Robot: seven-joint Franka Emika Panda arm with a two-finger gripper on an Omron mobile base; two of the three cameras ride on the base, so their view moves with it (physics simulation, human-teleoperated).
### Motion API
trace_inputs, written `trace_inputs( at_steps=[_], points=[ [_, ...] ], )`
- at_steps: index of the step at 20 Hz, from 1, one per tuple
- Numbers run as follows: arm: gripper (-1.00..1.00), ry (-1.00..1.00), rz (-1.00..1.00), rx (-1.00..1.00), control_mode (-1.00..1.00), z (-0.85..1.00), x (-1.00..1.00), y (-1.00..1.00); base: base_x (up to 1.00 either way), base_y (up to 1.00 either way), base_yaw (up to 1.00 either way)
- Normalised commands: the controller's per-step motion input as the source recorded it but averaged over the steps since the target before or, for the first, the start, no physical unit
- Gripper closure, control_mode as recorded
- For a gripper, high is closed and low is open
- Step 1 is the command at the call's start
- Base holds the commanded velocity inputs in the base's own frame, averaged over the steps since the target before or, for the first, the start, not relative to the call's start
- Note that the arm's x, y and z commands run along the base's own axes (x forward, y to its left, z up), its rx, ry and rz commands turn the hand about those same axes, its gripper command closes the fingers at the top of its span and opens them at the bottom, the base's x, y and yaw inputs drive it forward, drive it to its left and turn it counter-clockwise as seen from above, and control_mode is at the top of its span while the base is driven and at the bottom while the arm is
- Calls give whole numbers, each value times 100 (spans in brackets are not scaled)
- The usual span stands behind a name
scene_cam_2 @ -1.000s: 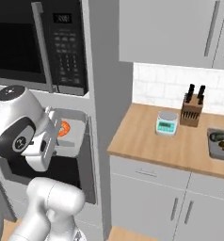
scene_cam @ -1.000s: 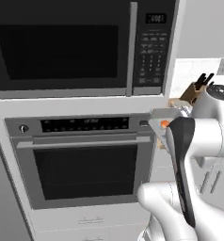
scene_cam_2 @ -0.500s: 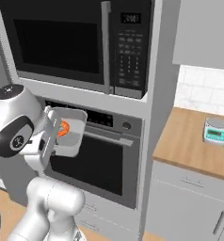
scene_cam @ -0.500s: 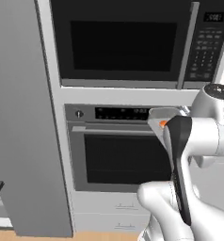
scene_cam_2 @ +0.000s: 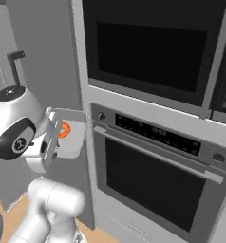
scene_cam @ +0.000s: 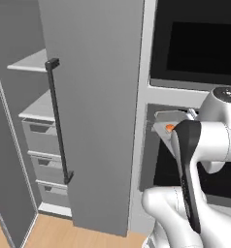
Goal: Take the meat container that has the shrimp and place it on the second highest rack of the freezer. Then take the vegetable container that has the mushroom and cucumber and place it on the highest rack of the freezer.
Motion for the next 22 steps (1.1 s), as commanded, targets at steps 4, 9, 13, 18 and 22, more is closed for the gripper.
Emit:
trace_inputs(
  at_steps=[4, 9, 13, 18, 22],
  points=[
    [100, 0, 0, 0, 100, 0, 0, 0, 0, 100, 38],
    [100, 0, 0, 0, 100, 0, 0, 0, 5, 86, 26],
    [100, 0, 0, 0, 100, 0, 0, 0, 40, 67, 2],
    [100, 0, 0, 0, 100, 0, 0, 0, 43, 64, 0],
    [100, 0, 0, 0, 100, 0, 0, 0, 21, 16, -10]
  ],
)
